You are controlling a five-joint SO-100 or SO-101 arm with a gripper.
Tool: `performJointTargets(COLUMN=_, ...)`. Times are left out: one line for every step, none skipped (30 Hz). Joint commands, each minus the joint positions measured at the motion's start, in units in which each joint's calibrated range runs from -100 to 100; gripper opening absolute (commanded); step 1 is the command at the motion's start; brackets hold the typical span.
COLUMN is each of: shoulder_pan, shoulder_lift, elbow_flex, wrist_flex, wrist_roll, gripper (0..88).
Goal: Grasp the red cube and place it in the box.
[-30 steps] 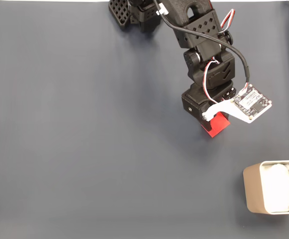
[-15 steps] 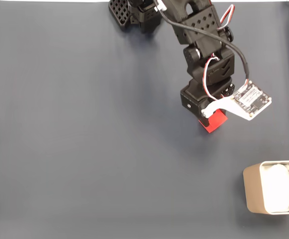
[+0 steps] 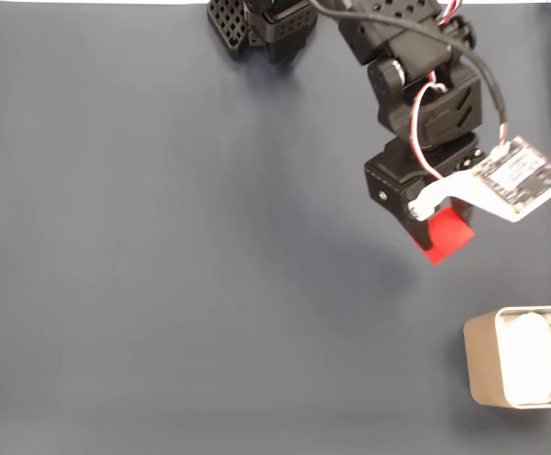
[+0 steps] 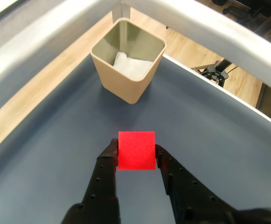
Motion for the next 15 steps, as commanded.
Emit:
performJointTargets(shoulder_pan=0.24, shoulder_lift=-1.31, elbow_flex=-8.65, wrist_flex=2.48, wrist_roll=-0.98, gripper=0.0)
performJointTargets(shoulder_pan=0.24, shoulder_lift=-0.88, elbow_flex=-10.2, wrist_flex=2.97, wrist_roll=-1.03, gripper=0.0)
performJointTargets(shoulder_pan=0.24, shoulder_lift=-0.36, elbow_flex=-11.75, wrist_flex=3.38, wrist_roll=-1.07, gripper=0.0)
performJointTargets(shoulder_pan=0.24, shoulder_lift=0.33, elbow_flex=-13.49, wrist_flex=3.54, wrist_roll=-1.17, gripper=0.0)
performJointTargets(shoulder_pan=0.31, shoulder_lift=1.03, elbow_flex=-15.13, wrist_flex=3.87, wrist_roll=-1.22, gripper=0.0)
performJointTargets(shoulder_pan=0.38, shoulder_lift=1.81, elbow_flex=-16.77, wrist_flex=4.2, wrist_roll=-1.27, gripper=0.0)
performJointTargets(shoulder_pan=0.45, shoulder_lift=2.67, elbow_flex=-18.5, wrist_flex=4.53, wrist_roll=-1.37, gripper=0.0)
performJointTargets(shoulder_pan=0.52, shoulder_lift=3.37, elbow_flex=-19.96, wrist_flex=4.94, wrist_roll=-1.42, gripper=0.0)
performJointTargets(shoulder_pan=0.59, shoulder_lift=4.15, elbow_flex=-21.52, wrist_flex=5.35, wrist_roll=-1.47, gripper=0.0)
performJointTargets(shoulder_pan=0.66, shoulder_lift=4.93, elbow_flex=-23.16, wrist_flex=5.76, wrist_roll=-1.56, gripper=0.0)
performJointTargets(shoulder_pan=0.66, shoulder_lift=5.62, elbow_flex=-24.44, wrist_flex=6.09, wrist_roll=-1.56, gripper=0.0)
performJointTargets(shoulder_pan=0.66, shoulder_lift=6.23, elbow_flex=-25.71, wrist_flex=6.33, wrist_roll=-1.61, gripper=0.0)
performJointTargets(shoulder_pan=0.73, shoulder_lift=7.01, elbow_flex=-26.99, wrist_flex=6.33, wrist_roll=-1.71, gripper=0.0)
performJointTargets(shoulder_pan=0.73, shoulder_lift=7.79, elbow_flex=-28.27, wrist_flex=6.58, wrist_roll=-1.76, gripper=0.0)
performJointTargets(shoulder_pan=0.73, shoulder_lift=8.48, elbow_flex=-29.54, wrist_flex=6.74, wrist_roll=-1.86, gripper=0.0)
